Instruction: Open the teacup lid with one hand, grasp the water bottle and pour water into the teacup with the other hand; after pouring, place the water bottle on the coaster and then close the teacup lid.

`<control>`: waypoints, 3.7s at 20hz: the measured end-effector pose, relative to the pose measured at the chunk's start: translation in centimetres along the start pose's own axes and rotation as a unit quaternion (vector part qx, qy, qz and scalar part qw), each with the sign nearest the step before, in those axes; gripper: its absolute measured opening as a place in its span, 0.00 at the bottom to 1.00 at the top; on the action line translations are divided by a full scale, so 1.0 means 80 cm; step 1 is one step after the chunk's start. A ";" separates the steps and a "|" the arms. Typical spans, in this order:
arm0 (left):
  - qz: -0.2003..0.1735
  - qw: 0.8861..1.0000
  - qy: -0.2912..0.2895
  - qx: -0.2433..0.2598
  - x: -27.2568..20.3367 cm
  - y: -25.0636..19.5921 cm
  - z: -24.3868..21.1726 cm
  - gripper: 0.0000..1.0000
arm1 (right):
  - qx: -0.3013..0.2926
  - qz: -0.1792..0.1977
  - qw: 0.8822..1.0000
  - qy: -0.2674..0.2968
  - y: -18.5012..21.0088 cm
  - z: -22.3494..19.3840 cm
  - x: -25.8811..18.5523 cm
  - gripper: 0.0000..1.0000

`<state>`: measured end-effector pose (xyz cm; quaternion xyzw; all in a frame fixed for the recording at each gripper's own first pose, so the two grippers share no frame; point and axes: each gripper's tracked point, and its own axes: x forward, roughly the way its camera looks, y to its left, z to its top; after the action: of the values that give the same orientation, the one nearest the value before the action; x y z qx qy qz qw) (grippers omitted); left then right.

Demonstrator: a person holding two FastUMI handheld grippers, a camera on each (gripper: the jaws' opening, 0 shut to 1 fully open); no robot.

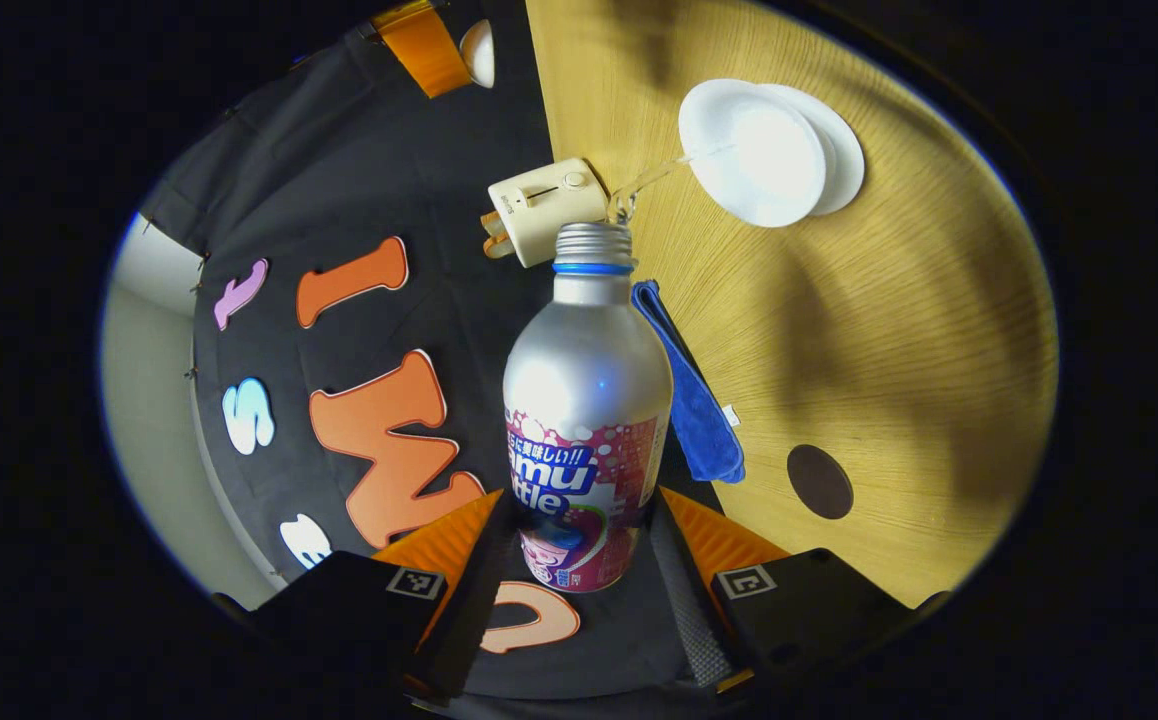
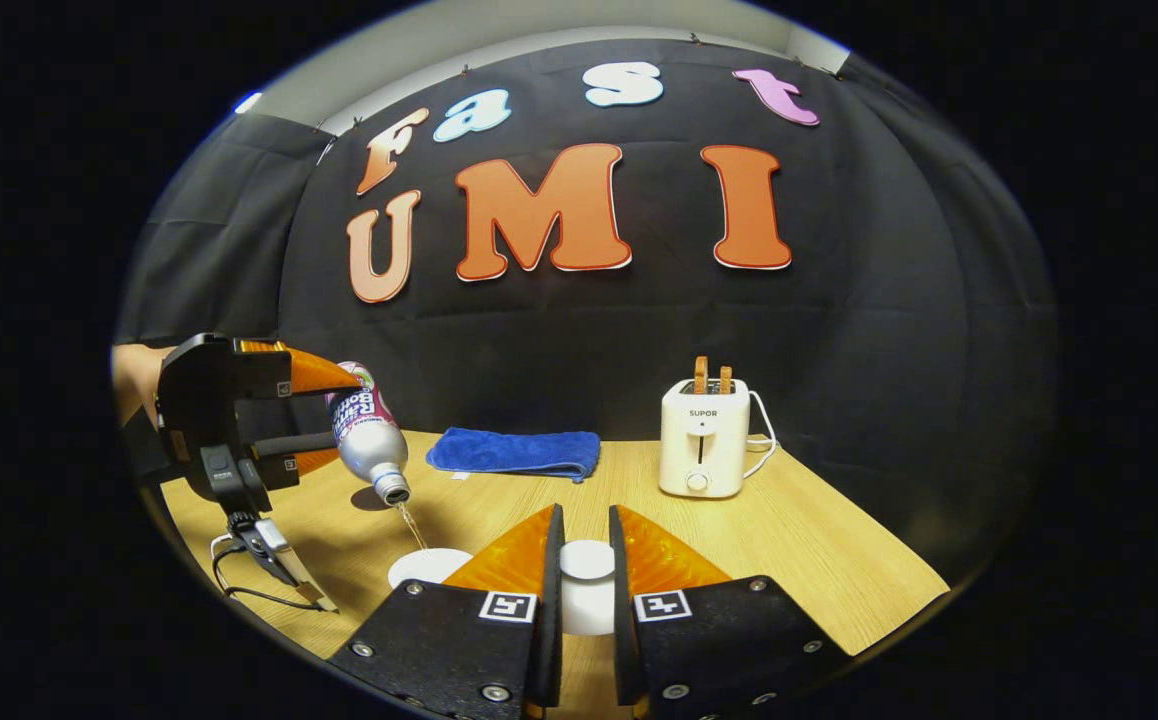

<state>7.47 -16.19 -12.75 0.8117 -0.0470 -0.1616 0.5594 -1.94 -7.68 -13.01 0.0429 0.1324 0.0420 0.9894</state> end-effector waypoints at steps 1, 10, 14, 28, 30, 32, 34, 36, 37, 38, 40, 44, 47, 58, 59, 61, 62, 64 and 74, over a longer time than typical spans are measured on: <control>0.002 1.000 -0.001 0.003 0.000 0.002 0.000 0.83 | -0.001 0.001 1.000 0.001 0.001 -0.002 0.000 0.22; 0.006 1.000 -0.002 0.026 0.003 0.007 -0.006 0.84 | -0.002 0.007 1.000 0.000 0.007 0.001 0.000 0.22; 0.009 0.999 -0.005 0.041 0.004 0.006 -0.001 0.83 | -0.002 0.007 1.000 0.001 0.008 0.000 0.001 0.22; 0.020 0.996 -0.029 0.080 0.002 -0.003 0.027 0.83 | -0.012 0.029 0.999 0.006 0.032 -0.005 0.002 0.22; 0.020 0.996 -0.030 0.085 0.001 -0.005 0.029 0.83 | -0.014 0.031 0.999 0.006 0.035 -0.006 0.002 0.22; 0.019 0.996 -0.031 0.083 0.001 -0.007 0.029 0.83 | -0.013 0.034 0.999 0.007 0.038 -0.008 0.001 0.22; 0.016 0.996 -0.036 0.080 -0.001 -0.016 0.030 0.83 | -0.008 0.037 0.999 0.013 0.042 -0.012 0.002 0.22; 0.013 0.996 -0.034 0.079 -0.004 -0.022 0.027 0.83 | -0.010 0.042 0.999 0.013 0.047 -0.012 0.000 0.22; 0.013 0.997 -0.033 0.075 -0.006 -0.023 0.024 0.83 | -0.011 0.042 0.999 0.013 0.048 -0.013 0.002 0.22; 0.016 0.997 -0.033 0.071 -0.004 -0.020 0.025 0.83 | -0.012 0.044 0.999 0.013 0.051 -0.013 0.002 0.22; 0.029 0.997 -0.040 0.061 -0.004 -0.012 0.028 0.83 | -0.010 0.047 0.999 0.011 0.055 -0.011 0.002 0.22; 0.054 0.997 -0.045 0.023 -0.006 0.005 0.026 0.83 | -0.008 0.048 0.999 0.007 0.060 -0.008 0.005 0.22; 0.069 0.996 -0.041 -0.034 -0.006 0.011 0.013 0.83 | -0.007 0.051 0.999 0.008 0.064 -0.009 0.006 0.22; 0.200 0.912 0.014 -0.357 -0.014 0.078 -0.117 0.81 | -0.010 0.069 0.998 0.009 0.090 -0.012 0.018 0.22; 0.215 0.893 0.015 -0.396 -0.017 0.085 -0.129 0.81 | -0.009 0.072 0.997 0.009 0.094 -0.013 0.020 0.22; 0.222 0.846 0.013 -0.485 -0.016 0.092 -0.143 0.80 | -0.008 0.075 0.997 0.013 0.101 -0.016 0.026 0.22; 0.222 0.826 0.012 -0.519 -0.008 0.092 -0.144 0.82 | -0.008 0.077 0.997 0.016 0.104 -0.018 0.029 0.22; 0.222 0.792 0.013 -0.569 -0.005 0.092 -0.150 0.80 | -0.013 0.082 0.996 0.021 0.113 -0.023 0.033 0.22; 0.160 0.622 0.038 -0.766 0.019 0.025 -0.166 0.80 | -0.012 0.092 0.995 0.033 0.145 -0.046 0.058 0.22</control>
<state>13.30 -5.49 -7.00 0.0747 -0.0142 -0.0163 0.9970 0.68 4.57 -16.63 0.0414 0.1598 0.1356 0.9769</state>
